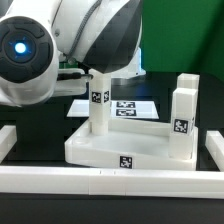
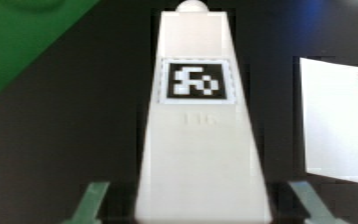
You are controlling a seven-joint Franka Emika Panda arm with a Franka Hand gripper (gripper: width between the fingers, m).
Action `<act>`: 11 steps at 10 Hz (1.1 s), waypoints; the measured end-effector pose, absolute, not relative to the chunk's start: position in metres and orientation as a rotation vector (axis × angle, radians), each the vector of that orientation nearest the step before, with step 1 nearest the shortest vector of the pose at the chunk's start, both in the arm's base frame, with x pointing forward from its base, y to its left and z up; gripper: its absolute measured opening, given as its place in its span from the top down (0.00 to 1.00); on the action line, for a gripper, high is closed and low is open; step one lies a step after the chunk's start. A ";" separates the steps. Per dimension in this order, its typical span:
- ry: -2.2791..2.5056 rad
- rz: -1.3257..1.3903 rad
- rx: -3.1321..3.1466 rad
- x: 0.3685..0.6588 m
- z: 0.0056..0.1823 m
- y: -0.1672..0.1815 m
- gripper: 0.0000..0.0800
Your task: Assemble desk
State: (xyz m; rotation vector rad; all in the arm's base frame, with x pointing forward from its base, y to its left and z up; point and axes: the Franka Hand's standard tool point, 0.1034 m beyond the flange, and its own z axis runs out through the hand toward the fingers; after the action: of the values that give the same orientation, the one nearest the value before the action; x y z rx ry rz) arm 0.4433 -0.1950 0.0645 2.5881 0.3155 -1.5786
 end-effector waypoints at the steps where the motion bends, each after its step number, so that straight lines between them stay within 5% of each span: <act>1: 0.314 -1.581 2.587 0.443 0.064 -0.195 0.63; 4: 0.323 -1.537 2.605 0.449 0.065 -0.197 0.63; 8: 0.296 -1.375 2.708 0.490 0.121 -0.197 0.63; 11: 0.334 -1.030 2.867 0.496 0.119 -0.199 0.63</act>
Offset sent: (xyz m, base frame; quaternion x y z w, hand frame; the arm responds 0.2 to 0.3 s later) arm 0.0000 0.0000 0.0000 0.0000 0.0650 0.0000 0.9979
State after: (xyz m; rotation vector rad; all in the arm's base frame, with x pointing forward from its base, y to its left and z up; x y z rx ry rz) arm 0.4961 -0.1989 0.1188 2.8668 0.3341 -1.0299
